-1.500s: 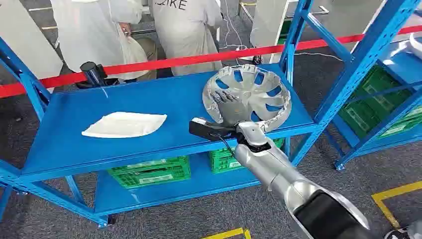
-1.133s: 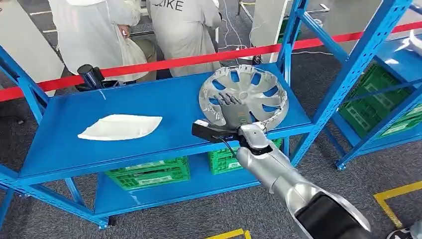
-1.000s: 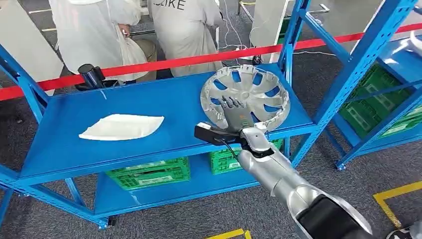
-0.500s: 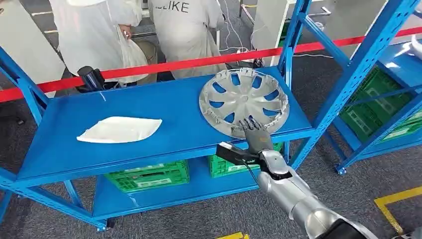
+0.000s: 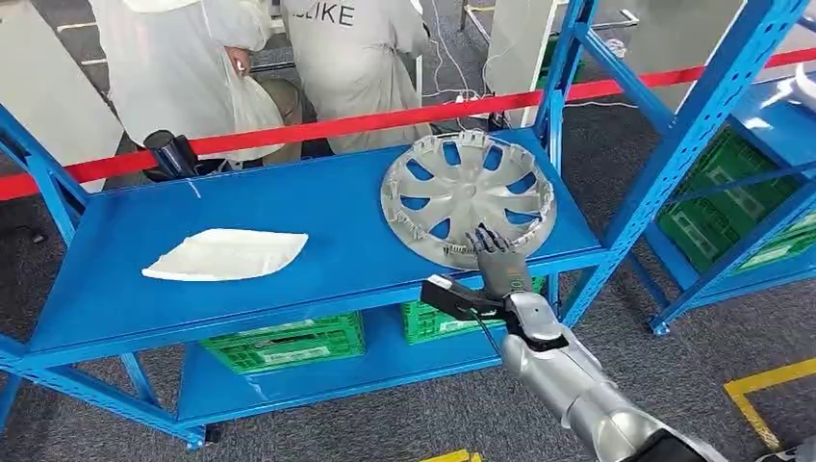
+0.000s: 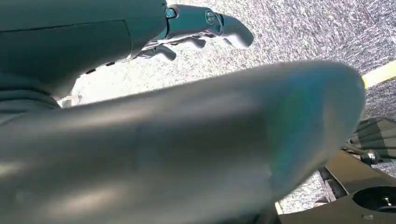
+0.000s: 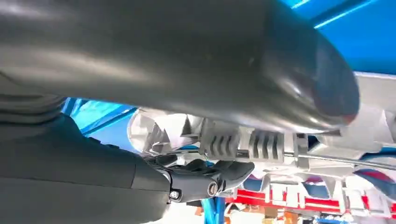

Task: Take the parts from the cabinet and place them on the table.

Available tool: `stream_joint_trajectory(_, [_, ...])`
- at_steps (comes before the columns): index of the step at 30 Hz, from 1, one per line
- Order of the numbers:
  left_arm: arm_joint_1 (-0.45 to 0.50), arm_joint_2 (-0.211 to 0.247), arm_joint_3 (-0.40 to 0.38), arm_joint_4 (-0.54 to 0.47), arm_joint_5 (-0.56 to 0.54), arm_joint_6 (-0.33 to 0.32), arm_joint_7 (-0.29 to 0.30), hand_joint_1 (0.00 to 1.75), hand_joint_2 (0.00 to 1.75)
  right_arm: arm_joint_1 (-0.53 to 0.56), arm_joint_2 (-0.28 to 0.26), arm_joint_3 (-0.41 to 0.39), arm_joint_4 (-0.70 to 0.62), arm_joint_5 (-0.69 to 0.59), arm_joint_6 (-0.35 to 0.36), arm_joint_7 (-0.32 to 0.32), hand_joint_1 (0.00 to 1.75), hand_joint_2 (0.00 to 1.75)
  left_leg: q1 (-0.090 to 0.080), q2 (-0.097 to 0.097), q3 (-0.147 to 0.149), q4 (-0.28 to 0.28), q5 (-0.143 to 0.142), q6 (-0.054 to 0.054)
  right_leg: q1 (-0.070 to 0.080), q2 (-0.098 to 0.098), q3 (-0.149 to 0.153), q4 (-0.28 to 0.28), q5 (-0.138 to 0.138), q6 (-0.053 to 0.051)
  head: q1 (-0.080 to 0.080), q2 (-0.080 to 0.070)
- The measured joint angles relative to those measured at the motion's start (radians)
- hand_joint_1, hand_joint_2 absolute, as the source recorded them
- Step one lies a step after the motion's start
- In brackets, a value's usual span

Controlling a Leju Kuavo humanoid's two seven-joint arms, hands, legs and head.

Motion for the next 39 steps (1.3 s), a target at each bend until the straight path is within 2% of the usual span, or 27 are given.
stream_joint_trajectory(5, [0.007,0.0,0.007,0.001,0.001,0.0,-0.005,0.0,0.0,0.072,-0.017,-0.051,-0.062,0.027,-0.009,0.003,0.0,0.0,-0.002,-0.003,0.006,0.001,-0.005,0.004,0.0,-0.002,0.011,-0.005,-0.003,0.005,0.0,0.0])
stream_joint_trajectory(12, [0.007,0.0,0.019,0.001,0.005,0.002,-0.011,0.0,0.0,0.091,-0.022,-0.088,-0.089,0.056,-0.003,-0.009,0.0,0.0,-0.003,-0.004,0.008,0.004,-0.008,0.008,0.0,-0.003,0.017,-0.008,-0.003,0.008,0.0,0.0])
stream_joint_trajectory(17, [0.01,0.0,0.023,0.001,0.005,0.002,-0.014,0.0,0.0,0.099,-0.023,-0.109,-0.101,0.091,-0.055,0.004,0.0,0.0,-0.005,-0.004,0.007,0.005,-0.008,0.01,-0.002,-0.003,0.016,-0.008,-0.002,0.01,0.0,0.0])
stream_joint_trajectory(21, [0.012,0.0,0.023,0.001,0.005,0.005,-0.014,0.0,0.0,0.095,-0.033,-0.127,-0.122,0.098,-0.07,-0.008,0.0,0.0,-0.005,-0.004,0.006,0.005,-0.008,0.01,-0.003,-0.003,0.015,-0.008,-0.002,0.01,0.0,0.0])
stream_joint_trajectory(30, [0.004,-0.002,0.023,0.001,-0.008,0.005,-0.006,0.0,0.0,-0.027,-0.055,-0.143,-0.144,0.127,-0.024,-0.008,0.0,0.0,-0.005,-0.003,0.005,0.006,-0.008,0.01,-0.003,-0.002,0.013,-0.008,-0.001,0.011,0.0,0.0])
stream_joint_trajectory(35, [0.002,-0.004,0.023,0.001,-0.008,0.005,0.002,0.0,0.0,-0.073,-0.065,-0.149,-0.144,0.13,-0.021,-0.013,0.0,0.0,-0.006,-0.004,0.005,0.006,-0.008,0.01,-0.003,-0.002,0.013,-0.008,-0.001,0.011,0.0,0.0])
stream_joint_trajectory(39, [0.003,-0.005,0.023,0.001,-0.008,0.005,0.002,0.0,0.0,-0.125,-0.078,-0.152,-0.127,0.103,-0.011,-0.038,0.0,0.0,-0.006,-0.004,0.004,0.006,-0.008,0.01,-0.003,-0.002,0.013,-0.008,-0.001,0.011,0.0,0.0])
